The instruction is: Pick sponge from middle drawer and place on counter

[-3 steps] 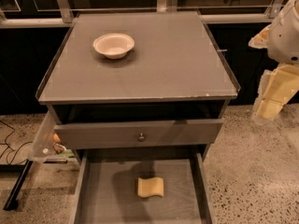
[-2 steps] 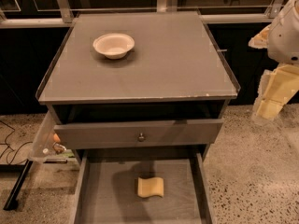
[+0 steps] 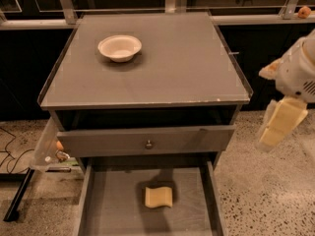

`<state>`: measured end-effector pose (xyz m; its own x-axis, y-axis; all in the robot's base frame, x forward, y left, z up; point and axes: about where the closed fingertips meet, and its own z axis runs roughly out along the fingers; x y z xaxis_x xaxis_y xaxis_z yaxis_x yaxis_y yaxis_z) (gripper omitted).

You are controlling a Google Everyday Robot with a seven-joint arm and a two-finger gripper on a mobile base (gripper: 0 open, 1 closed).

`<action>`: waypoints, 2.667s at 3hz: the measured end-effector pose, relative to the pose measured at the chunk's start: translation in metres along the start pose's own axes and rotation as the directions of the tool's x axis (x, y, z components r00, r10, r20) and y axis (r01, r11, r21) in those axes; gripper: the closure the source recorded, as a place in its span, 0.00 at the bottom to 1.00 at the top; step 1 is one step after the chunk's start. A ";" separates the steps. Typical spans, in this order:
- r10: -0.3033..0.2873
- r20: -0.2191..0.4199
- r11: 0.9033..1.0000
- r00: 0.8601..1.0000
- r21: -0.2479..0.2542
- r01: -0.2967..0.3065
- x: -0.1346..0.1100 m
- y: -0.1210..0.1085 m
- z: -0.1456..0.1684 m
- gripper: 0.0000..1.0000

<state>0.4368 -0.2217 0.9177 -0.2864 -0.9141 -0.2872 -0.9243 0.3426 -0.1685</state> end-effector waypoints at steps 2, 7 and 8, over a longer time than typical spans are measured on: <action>0.041 0.120 0.998 0.992 -0.050 -0.035 0.046 0.048 0.110 0.00; 0.032 0.251 0.988 0.967 -0.152 0.007 0.057 0.088 0.299 0.00; 0.032 0.309 0.985 0.951 -0.170 0.022 0.047 0.098 0.361 0.00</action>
Offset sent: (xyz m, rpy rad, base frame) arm -0.0481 -0.0090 -0.2081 0.2135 -0.0063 0.0244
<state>0.4243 -0.1529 0.5470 -0.2243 -0.7907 -0.5697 -0.9597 0.2809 -0.0121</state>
